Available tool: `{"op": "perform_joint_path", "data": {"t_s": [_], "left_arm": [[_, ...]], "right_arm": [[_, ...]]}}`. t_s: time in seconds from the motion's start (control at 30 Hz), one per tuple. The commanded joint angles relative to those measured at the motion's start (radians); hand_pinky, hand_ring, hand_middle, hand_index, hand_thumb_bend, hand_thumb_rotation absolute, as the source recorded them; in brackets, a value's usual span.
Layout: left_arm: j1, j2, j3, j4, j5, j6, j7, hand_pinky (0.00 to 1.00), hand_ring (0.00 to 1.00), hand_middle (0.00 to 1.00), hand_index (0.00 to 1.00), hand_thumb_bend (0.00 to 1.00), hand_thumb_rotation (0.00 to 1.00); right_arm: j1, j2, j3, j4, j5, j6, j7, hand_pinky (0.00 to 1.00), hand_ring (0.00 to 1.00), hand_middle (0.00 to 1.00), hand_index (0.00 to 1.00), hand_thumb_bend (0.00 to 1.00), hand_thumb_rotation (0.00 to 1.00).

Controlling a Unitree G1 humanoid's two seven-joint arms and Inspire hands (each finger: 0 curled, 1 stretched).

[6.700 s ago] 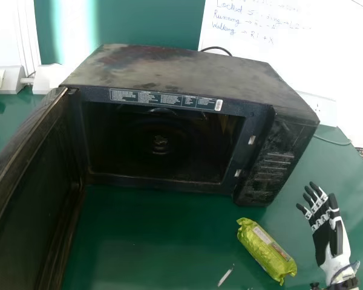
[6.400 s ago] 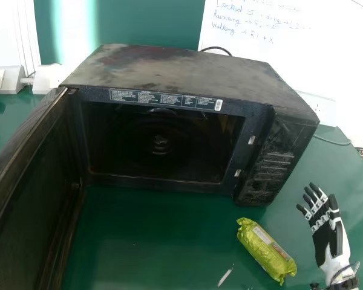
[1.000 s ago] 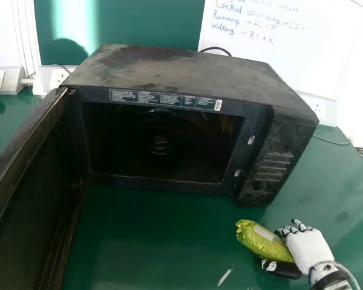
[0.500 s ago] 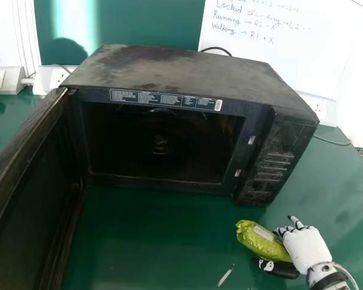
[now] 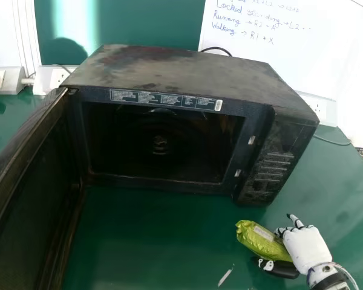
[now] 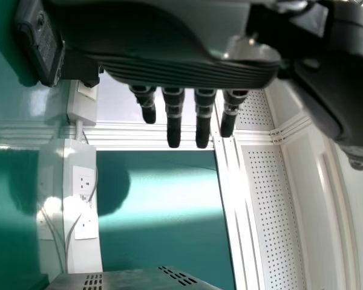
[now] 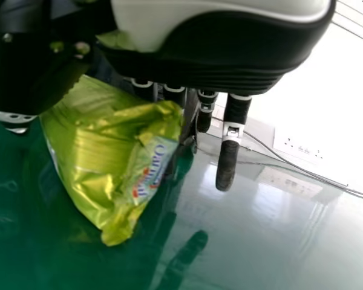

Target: Put biscuit inside oven

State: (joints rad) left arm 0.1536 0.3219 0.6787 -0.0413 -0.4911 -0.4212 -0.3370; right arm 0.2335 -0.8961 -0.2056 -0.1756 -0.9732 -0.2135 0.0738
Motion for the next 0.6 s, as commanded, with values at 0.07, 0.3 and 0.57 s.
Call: {"op": "perform_joint_path", "data": {"t_s": [0.07,0.3,0.57], "left_arm": [[0.016,-0.006,-0.003,-0.015,0.003,-0.015,0.001,0.98,0.91,0.94,1.0,1.0,1.0],[0.024,-0.009,-0.006,-0.029,-0.003,-0.014,0.0,0.98,0.91,0.94,1.0,1.0,1.0],[0.033,-0.015,-0.004,-0.043,-0.005,-0.011,0.005,0.97,0.91,0.94,1.0,1.0,1.0]], "right_arm": [[0.014,-0.008,0.012,0.003,-0.001,-0.003,-0.017,0.39,0.52,0.63,0.7,0.94,0.29],[0.021,-0.02,0.023,0.012,-0.04,-0.008,-0.071,0.33,0.44,0.57,0.69,0.94,0.22],[0.027,-0.027,0.03,0.014,-0.06,-0.007,-0.1,0.3,0.4,0.53,0.67,0.94,0.15]]}}
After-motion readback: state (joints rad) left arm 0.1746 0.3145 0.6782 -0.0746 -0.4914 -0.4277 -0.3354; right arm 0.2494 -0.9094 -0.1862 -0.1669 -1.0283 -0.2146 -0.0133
